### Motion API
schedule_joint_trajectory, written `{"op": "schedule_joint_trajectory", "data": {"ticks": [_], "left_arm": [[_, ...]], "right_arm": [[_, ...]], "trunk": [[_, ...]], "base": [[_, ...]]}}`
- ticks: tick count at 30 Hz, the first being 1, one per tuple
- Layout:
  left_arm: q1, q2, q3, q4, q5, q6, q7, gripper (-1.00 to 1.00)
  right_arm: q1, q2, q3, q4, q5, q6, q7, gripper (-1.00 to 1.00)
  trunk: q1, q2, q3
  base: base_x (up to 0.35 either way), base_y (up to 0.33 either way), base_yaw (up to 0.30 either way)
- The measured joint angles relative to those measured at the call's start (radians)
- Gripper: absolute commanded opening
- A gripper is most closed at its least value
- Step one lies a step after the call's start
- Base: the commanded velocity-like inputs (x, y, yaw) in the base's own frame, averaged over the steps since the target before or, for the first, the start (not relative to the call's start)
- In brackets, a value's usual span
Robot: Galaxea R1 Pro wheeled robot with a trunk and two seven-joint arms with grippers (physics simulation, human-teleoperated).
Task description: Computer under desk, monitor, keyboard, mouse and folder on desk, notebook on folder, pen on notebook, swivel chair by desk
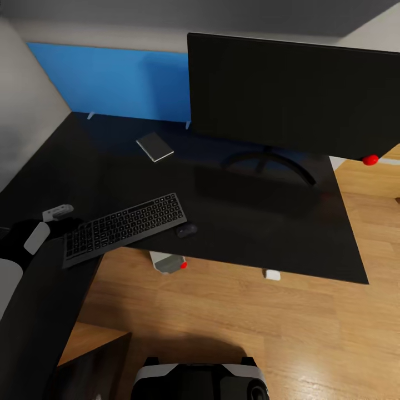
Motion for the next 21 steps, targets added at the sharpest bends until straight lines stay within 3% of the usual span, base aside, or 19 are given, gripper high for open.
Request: {"op": "schedule_joint_trajectory", "data": {"ticks": [21], "left_arm": [[0.0,0.0,0.0,0.0,0.001,0.0,-0.002,1.0]], "right_arm": [[0.0,0.0,-0.001,0.0,0.0,0.0,0.0,1.0]], "trunk": [[0.0,0.0,0.0]], "base": [[-0.048,-0.022,0.0]]}}
